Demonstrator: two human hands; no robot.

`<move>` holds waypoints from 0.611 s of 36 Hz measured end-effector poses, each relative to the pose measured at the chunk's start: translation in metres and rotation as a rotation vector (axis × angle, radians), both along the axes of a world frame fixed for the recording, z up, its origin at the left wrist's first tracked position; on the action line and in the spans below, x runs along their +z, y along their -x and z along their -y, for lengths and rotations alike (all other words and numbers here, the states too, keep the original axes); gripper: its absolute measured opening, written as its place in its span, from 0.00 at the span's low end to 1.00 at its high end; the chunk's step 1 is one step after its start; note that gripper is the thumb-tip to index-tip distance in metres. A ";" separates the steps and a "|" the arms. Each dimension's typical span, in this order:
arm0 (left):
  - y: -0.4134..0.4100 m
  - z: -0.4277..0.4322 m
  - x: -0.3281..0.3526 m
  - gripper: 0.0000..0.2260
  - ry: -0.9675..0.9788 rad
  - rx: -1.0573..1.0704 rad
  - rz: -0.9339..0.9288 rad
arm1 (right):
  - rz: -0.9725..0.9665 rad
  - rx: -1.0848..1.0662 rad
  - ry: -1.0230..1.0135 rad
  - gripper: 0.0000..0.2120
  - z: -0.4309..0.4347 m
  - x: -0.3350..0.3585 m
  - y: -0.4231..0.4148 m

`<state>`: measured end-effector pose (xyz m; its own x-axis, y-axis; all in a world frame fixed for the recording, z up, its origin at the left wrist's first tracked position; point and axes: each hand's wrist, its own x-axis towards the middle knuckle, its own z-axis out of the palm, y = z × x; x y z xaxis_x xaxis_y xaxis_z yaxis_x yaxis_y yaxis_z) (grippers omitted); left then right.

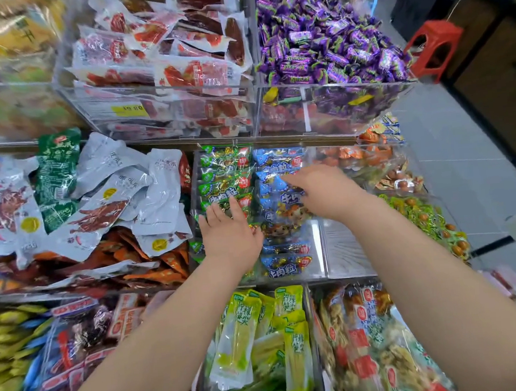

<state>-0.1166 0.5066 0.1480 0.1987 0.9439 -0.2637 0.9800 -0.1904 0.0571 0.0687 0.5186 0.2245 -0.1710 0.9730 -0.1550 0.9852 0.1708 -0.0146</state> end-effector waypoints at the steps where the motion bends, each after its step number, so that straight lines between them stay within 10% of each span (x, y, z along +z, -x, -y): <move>1: -0.001 0.000 -0.001 0.36 0.006 0.009 0.004 | -0.007 -0.011 -0.018 0.30 0.000 0.002 -0.003; 10: -0.001 -0.003 -0.001 0.44 0.016 0.017 0.015 | -0.103 -0.005 0.121 0.27 0.004 -0.012 0.015; 22: -0.003 -0.002 -0.005 0.31 -0.080 0.027 0.017 | -0.073 0.044 -0.083 0.39 0.026 -0.087 0.032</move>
<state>-0.1132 0.5088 0.1427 0.1764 0.9670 -0.1839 0.9840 -0.1682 0.0596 0.0367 0.4926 0.1371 -0.2218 0.9733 -0.0596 0.9735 0.2176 -0.0700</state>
